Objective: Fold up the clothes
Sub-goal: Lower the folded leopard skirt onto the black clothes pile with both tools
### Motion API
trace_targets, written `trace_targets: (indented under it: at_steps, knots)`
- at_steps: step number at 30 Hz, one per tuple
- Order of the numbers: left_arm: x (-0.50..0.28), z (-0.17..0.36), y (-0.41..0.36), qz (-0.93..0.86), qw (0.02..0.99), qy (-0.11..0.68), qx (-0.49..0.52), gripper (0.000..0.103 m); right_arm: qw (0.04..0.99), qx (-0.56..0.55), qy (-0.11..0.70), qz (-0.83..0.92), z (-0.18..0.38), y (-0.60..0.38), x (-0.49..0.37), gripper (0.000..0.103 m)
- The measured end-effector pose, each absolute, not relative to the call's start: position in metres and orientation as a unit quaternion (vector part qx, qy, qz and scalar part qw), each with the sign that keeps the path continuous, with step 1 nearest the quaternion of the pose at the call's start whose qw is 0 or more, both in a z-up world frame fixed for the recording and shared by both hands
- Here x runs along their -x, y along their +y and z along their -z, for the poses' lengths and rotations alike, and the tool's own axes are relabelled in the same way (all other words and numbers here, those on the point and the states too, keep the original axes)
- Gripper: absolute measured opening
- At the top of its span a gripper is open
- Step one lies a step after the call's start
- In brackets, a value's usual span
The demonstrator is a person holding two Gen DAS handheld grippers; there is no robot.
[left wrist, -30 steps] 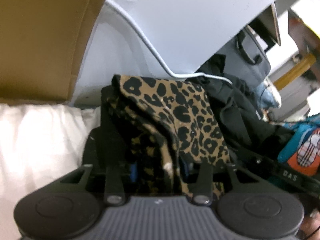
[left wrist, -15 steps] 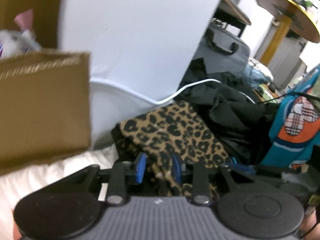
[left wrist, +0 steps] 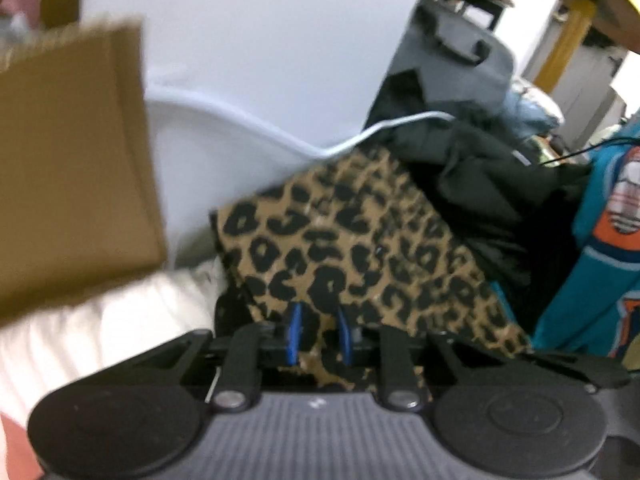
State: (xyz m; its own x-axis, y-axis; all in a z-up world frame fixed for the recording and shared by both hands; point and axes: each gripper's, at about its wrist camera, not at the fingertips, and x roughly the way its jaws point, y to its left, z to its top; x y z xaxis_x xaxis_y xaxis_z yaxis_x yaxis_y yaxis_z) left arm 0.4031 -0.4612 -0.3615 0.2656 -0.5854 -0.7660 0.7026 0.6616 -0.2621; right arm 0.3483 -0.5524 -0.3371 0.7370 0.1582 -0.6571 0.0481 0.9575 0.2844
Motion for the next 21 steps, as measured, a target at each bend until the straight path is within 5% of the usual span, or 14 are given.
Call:
trace_targets:
  at_steps: [5, 21]
  knots:
    - [-0.402, 0.366, -0.456, 0.393, 0.8, 0.448, -0.067, 0.029, 0.923, -0.152, 0.354, -0.018, 0.335, -0.555, -0.342, 0.043]
    - [-0.351, 0.325, -0.468, 0.457, 0.788, 0.405, -0.08, 0.028, 0.929, -0.142, 0.341, 0.027, 0.332, -0.586, -0.301, 0.043]
